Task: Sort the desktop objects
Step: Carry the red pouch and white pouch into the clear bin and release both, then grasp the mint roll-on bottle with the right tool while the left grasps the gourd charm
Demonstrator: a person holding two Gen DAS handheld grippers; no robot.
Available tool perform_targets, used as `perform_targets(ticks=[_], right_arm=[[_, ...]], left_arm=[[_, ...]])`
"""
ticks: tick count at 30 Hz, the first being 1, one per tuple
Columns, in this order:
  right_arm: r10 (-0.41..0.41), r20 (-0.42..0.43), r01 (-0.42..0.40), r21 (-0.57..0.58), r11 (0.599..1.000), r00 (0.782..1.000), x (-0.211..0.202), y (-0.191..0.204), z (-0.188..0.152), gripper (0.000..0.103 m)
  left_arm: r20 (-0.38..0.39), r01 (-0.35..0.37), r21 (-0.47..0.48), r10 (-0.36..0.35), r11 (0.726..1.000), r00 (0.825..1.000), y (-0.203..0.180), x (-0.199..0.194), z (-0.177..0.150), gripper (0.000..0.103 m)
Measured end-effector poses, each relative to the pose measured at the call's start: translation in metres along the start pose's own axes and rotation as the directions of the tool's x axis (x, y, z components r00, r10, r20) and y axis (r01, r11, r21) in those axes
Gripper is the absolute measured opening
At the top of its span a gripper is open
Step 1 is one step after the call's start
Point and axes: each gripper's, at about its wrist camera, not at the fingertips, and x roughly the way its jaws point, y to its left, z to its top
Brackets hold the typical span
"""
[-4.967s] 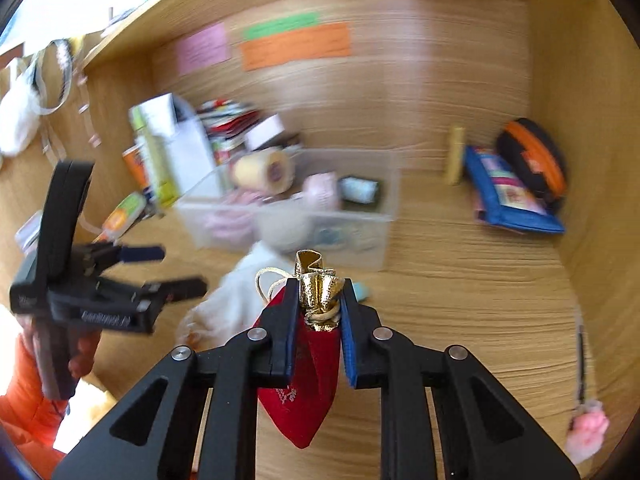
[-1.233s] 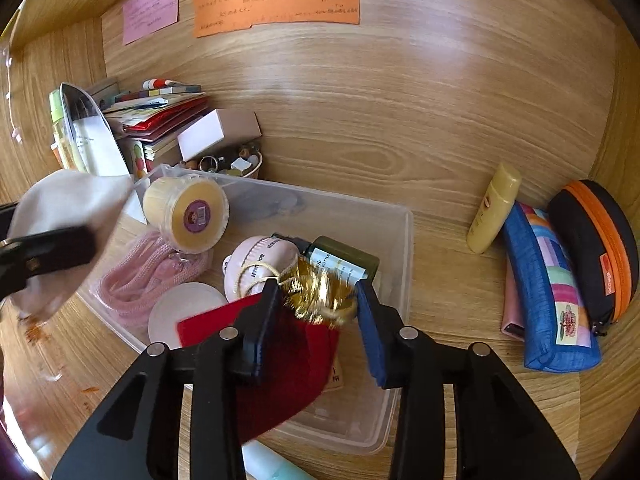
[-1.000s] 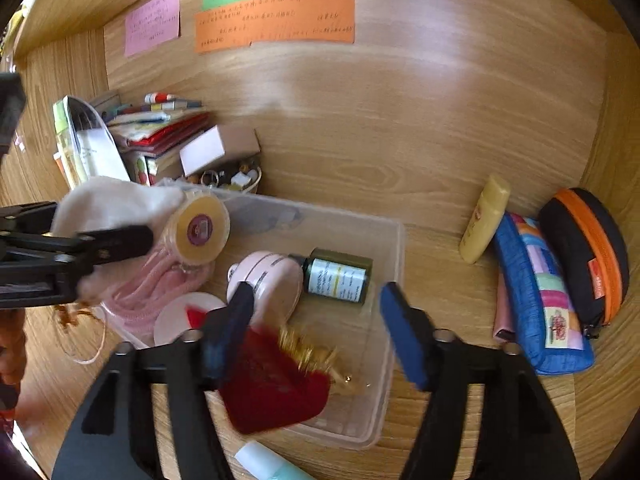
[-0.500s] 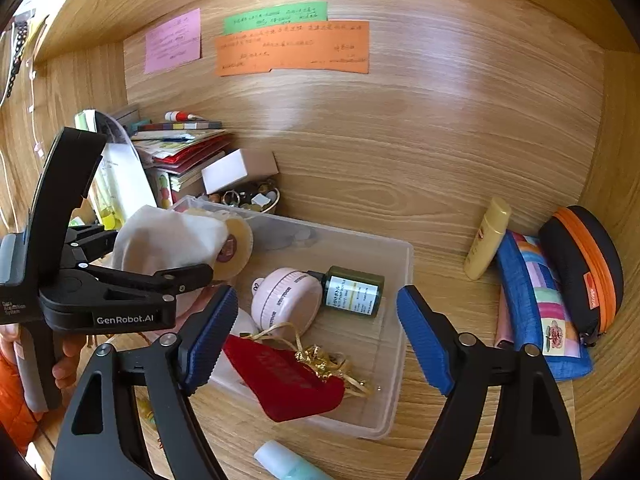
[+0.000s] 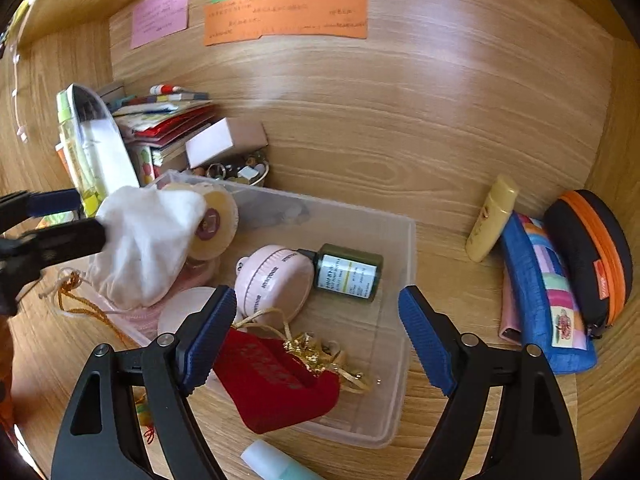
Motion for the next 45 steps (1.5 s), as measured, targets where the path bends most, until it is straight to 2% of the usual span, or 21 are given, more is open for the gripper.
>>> perform_targets(ticks=[7,12,16,22,28,36,39,40,42,43,45], right_arm=[[-0.016,0.01,0.016,0.017,1.0,1.0,-0.027,0.0,-0.003,0.081],[-0.038,0.02,0.038,0.0,0.999,0.999,-0.048,0.008,-0.019,0.081],[-0.042,-0.005,0.042,-0.01,0.999,0.999,-0.054,0.013,-0.036,0.082],[-0.059,-0.061,0.057,-0.03,0.998,0.996,-0.051,0.015,-0.06,0.082],[-0.041,-0.132,0.037,-0.035,0.999,0.99,-0.037,0.012,-0.08,0.082],[-0.01,-0.159,0.002,-0.051,0.999,0.987,-0.029,0.01,-0.089,0.081],[0.011,-0.172,-0.02,-0.055,0.998,0.985,-0.024,0.011,-0.091,0.079],[0.015,-0.175,-0.025,-0.053,0.998,0.984,-0.023,0.011,-0.091,0.079],[0.053,-0.189,-0.061,-0.039,0.997,0.98,-0.019,0.011,-0.092,0.079],[0.064,-0.201,-0.074,-0.04,0.996,0.977,-0.017,0.012,-0.092,0.077],[0.061,-0.217,-0.074,-0.051,0.996,0.974,-0.013,0.014,-0.093,0.068]], left_arm=[[-0.008,-0.016,0.029,0.016,0.999,1.0,0.009,-0.023,-0.022,0.095],[-0.045,-0.005,0.04,0.007,0.999,0.999,0.009,-0.026,-0.042,0.095],[-0.084,0.009,0.05,-0.005,0.999,0.996,0.005,-0.021,-0.057,0.095],[-0.154,0.033,0.064,-0.022,0.997,0.988,-0.004,-0.007,-0.077,0.095],[-0.251,0.074,0.053,-0.058,0.996,0.966,-0.02,0.021,-0.09,0.095],[-0.28,0.052,0.056,-0.034,0.997,0.959,-0.045,0.037,-0.093,0.095],[-0.259,0.009,0.092,0.016,0.996,0.966,-0.054,0.039,-0.094,0.095],[-0.254,0.012,0.098,0.013,0.995,0.967,-0.057,0.039,-0.093,0.094],[-0.258,0.024,0.107,0.005,0.994,0.966,-0.061,0.042,-0.093,0.085],[-0.27,0.025,0.109,0.005,0.994,0.963,-0.062,0.044,-0.094,0.079],[-0.267,0.031,0.102,-0.002,0.994,0.964,-0.062,0.044,-0.093,0.075]])
